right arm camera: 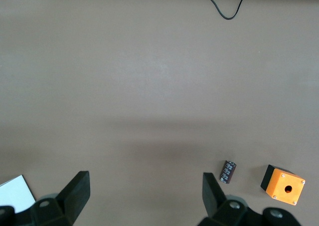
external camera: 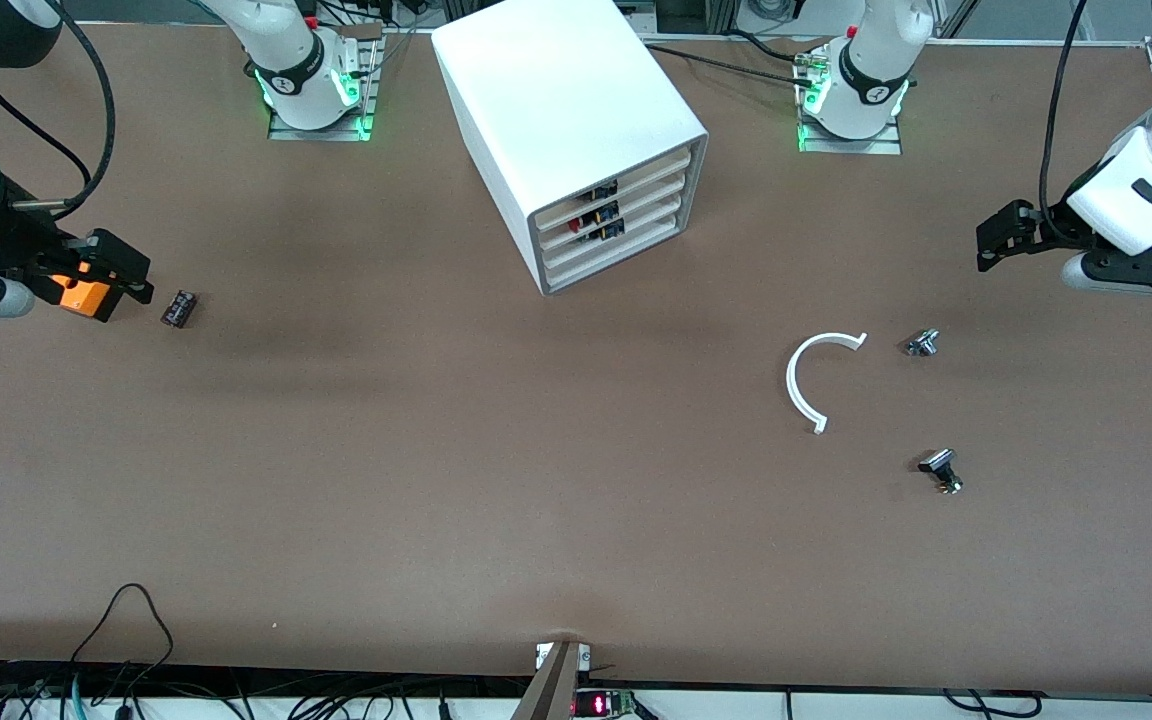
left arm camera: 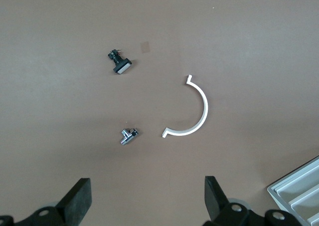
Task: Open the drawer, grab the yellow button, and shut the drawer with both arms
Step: 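Reach the left gripper toward the drawer front while the right gripper rises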
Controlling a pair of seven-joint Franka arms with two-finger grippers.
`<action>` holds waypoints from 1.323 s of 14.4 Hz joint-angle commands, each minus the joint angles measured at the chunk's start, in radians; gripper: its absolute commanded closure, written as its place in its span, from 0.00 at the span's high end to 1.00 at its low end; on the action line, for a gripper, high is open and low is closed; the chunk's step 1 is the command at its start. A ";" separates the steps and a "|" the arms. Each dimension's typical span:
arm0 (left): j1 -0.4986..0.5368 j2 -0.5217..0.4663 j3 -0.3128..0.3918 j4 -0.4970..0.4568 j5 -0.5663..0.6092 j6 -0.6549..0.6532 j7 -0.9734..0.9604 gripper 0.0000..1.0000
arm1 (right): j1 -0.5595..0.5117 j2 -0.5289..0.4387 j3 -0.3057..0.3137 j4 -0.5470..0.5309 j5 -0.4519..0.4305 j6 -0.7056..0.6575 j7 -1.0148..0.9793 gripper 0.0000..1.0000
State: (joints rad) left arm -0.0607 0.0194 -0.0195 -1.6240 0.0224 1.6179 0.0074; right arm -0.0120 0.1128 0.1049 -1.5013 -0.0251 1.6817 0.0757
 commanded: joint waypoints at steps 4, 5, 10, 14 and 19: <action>0.001 0.014 -0.002 0.035 -0.021 -0.026 -0.003 1.00 | -0.010 -0.002 0.015 0.012 -0.018 -0.017 0.009 1.00; 0.001 0.014 -0.002 0.035 -0.022 -0.026 -0.003 1.00 | -0.010 -0.002 0.015 0.012 -0.018 -0.017 0.001 1.00; -0.001 0.014 -0.005 0.035 -0.033 -0.026 -0.001 1.00 | -0.011 0.001 0.015 0.004 -0.016 -0.019 0.001 1.00; 0.001 0.037 -0.022 0.033 -0.146 -0.099 0.002 1.00 | -0.019 0.021 0.010 -0.022 -0.038 -0.025 0.015 1.00; 0.002 0.091 -0.031 0.032 -0.323 -0.255 0.005 1.00 | -0.011 0.024 0.013 -0.118 -0.044 -0.065 0.009 1.00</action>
State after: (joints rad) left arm -0.0619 0.0731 -0.0483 -1.6235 -0.2232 1.4366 0.0075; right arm -0.0174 0.1502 0.1043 -1.5751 -0.0551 1.6290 0.0774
